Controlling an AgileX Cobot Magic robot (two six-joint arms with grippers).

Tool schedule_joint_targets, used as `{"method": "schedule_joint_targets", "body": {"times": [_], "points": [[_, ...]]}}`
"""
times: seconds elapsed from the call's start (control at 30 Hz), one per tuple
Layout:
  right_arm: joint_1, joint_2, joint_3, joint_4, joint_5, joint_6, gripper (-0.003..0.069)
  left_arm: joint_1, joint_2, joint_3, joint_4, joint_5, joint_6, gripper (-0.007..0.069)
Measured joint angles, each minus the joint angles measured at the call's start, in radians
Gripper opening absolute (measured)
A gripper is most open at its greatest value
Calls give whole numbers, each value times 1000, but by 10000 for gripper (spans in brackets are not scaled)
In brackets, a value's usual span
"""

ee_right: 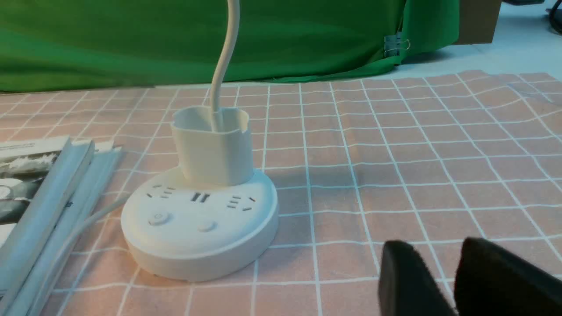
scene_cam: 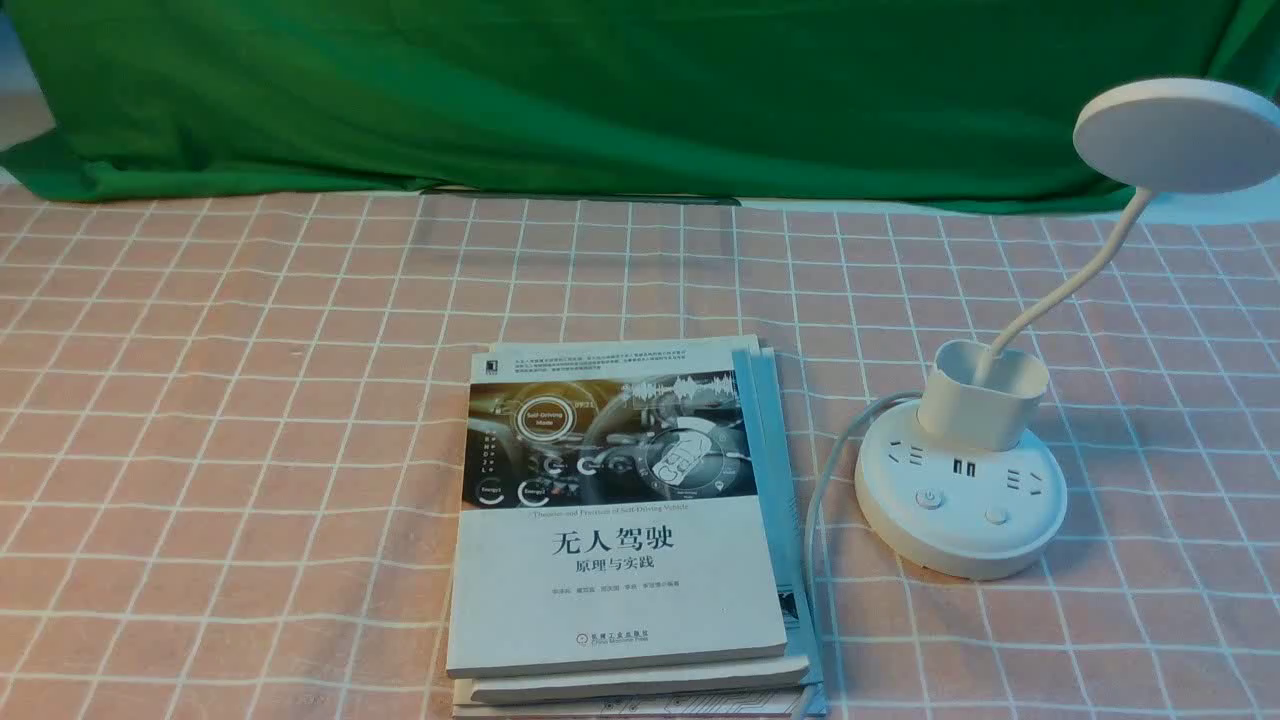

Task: Turn on the table lamp on the pink coffee tablecloth with your hand.
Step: 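Press the button on the base of the white desk lamp with the right gripper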

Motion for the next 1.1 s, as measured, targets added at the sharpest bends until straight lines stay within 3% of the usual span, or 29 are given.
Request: {"method": "schedule_joint_targets", "body": {"times": [0.87, 0.97, 1.1], "points": [[0, 0, 0, 0, 0, -7, 241, 0, 0, 0, 0, 0, 0, 21], [0, 0, 0, 56, -24, 127, 241, 0, 0, 0, 0, 0, 0, 21], [0, 0, 0, 277, -55, 620, 241, 0, 0, 0, 0, 0, 0, 21]]}}
